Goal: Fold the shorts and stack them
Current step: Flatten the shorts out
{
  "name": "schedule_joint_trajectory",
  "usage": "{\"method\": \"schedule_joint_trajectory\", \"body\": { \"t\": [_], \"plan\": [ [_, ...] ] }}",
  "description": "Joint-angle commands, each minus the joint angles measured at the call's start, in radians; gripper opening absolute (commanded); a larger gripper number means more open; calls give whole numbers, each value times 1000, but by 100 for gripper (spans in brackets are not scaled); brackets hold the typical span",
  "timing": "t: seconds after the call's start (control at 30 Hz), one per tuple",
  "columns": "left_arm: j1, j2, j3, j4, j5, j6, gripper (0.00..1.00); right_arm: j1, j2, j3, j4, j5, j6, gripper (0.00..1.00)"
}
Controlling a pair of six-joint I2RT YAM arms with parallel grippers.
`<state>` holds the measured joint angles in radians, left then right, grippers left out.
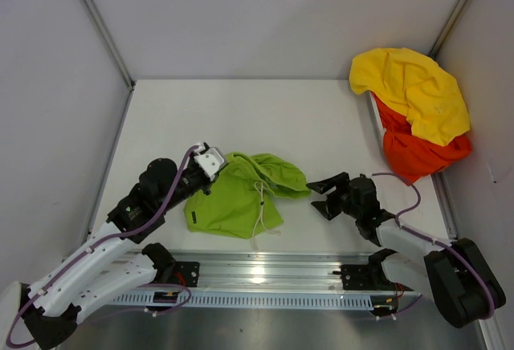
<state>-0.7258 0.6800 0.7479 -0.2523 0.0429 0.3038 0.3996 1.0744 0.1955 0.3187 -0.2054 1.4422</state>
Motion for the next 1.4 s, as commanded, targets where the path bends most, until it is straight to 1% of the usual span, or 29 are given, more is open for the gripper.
{"method": "schedule_joint_trajectory", "body": {
  "t": [0.0, 0.07, 0.13, 0.2, 0.27, 0.4, 0.5, 0.53, 0.6, 0.7, 0.77, 0.93, 0.97, 1.0, 1.03, 1.07, 1.13, 1.17, 1.23, 1.27, 1.3, 1.37],
  "plan": [
    [5, -17, 5, 61, -9, -9, 0, 39, -36, -8, 37, 115, 75, 73],
    [5, -17, 7, 61, -9, -9, 0, 53, -36, -13, 42, 126, 95, 72],
    [5, -17, 5, 61, -9, -11, 0, 76, -27, -22, 68, 153, 118, 66],
    [5, -17, 5, 59, -9, -8, 0, 91, -10, -21, 92, 167, 124, 64],
    [5, -17, 5, 61, -9, -8, 0, 110, 28, -13, 105, 173, 132, 64],
    [5, -17, 4, 59, -9, -8, 0, 133, 99, -25, 198, 190, 165, 61],
    [5, -16, 4, 56, -9, -8, 0, 157, 134, -27, 229, 205, 187, 61],
    [5, -17, 4, 59, -9, -6, 0, 165, 139, -25, 230, 208, 191, 60],
    [5, -17, 5, 58, -9, -6, 0, 186, 139, -24, 227, 267, 207, 60],
    [5, -19, 4, 58, -11, -6, 0, 208, 136, -25, 224, 311, 234, 55],
    [5, -19, 4, 58, -9, -6, 0, 217, 136, -25, 218, 328, 248, 54],
    [5, -20, 4, 58, -8, -6, 0, 254, 139, -11, 197, 399, 285, 42],
    [5, -20, 4, 58, -8, -6, 0, 257, 139, -11, 200, 406, 290, 38],
    [5, -22, 4, 56, -8, -6, 0, 262, 140, -13, 204, 420, 296, 26],
    [5, -20, 4, 56, -8, -6, 0, 262, 142, -14, 209, 423, 297, 22],
    [5, -23, 5, 58, -8, -5, 0, 259, 141, -14, 210, 425, 299, 20],
    [5, -23, 4, 58, -8, -6, 0, 245, 131, -10, 201, 422, 290, 7],
    [5, -25, 2, 58, -9, -6, 0, 237, 112, 14, 185, 411, 244, 0],
    [5, -25, 2, 56, -9, -5, 0, 213, 84, 108, -84, 388, 180, 0],
    [3, -28, 2, 56, -11, -5, 0, 212, 56, 218, -201, 424, 155, 0],
    [5, -33, 2, 59, -14, -5, 0, 211, 47, 267, -413, 443, 115, 0],
    [5, -42, 1, 64, -17, -6, 0, 200, 32, 356, -559, 480, 84, 0]
  ]
}}
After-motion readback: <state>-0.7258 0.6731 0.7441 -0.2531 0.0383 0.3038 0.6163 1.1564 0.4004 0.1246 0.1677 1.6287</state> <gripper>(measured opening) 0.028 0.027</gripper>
